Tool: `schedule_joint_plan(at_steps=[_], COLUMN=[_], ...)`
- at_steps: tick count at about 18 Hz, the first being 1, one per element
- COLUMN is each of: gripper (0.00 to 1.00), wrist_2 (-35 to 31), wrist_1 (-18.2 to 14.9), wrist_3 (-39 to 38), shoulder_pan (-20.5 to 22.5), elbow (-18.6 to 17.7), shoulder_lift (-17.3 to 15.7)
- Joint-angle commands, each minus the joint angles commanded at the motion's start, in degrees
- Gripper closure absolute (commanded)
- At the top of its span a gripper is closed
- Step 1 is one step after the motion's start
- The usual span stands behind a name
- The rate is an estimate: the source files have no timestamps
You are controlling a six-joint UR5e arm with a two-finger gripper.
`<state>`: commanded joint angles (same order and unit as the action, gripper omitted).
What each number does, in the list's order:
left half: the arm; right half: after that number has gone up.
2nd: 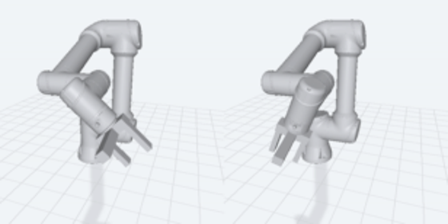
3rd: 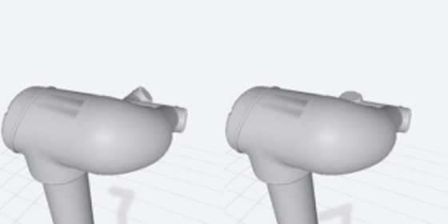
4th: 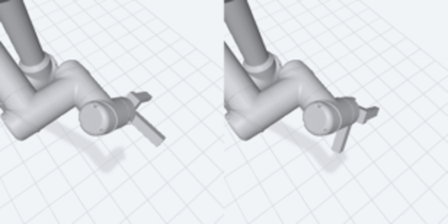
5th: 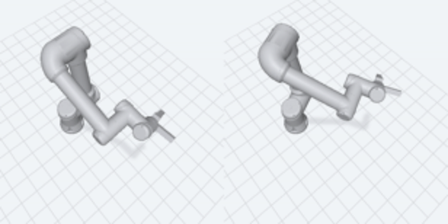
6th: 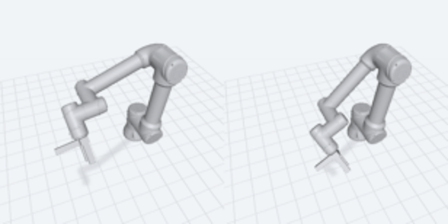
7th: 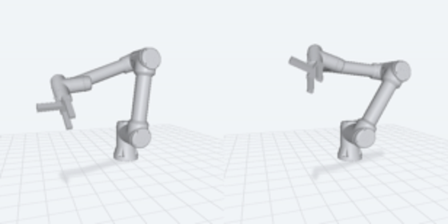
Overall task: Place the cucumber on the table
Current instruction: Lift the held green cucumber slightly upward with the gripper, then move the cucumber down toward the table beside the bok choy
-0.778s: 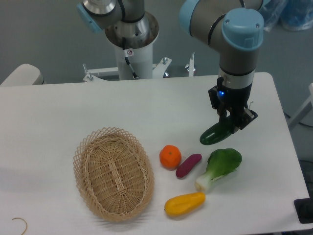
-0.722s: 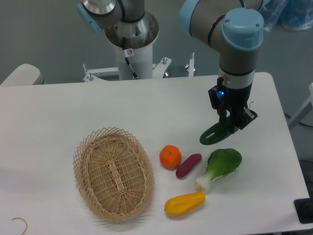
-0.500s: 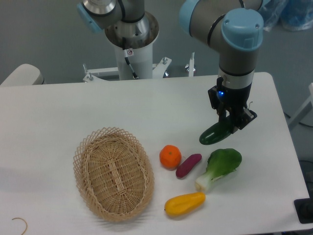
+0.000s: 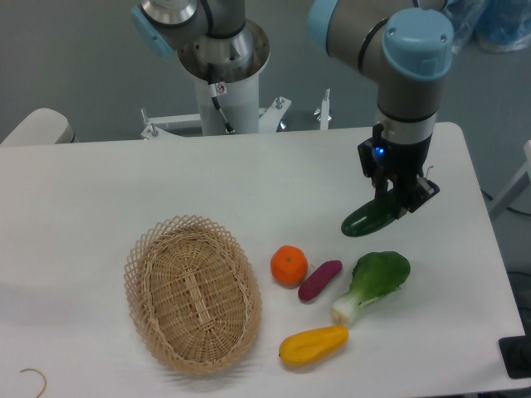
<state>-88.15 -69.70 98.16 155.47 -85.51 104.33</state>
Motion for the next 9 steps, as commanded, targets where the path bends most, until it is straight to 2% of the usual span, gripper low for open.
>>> schedule_joint_plan(at_steps=[4, 9], gripper=[0.74, 0.74], wrist_2=[-0.1, 0.0], wrist_1=[0.2, 1.4], wrist_3=[6.7, 13.3], shoulder_pan=[2.7, 5.9], elbow=[-1.7, -5.5], shoulder_lift=[-0.5, -0.5])
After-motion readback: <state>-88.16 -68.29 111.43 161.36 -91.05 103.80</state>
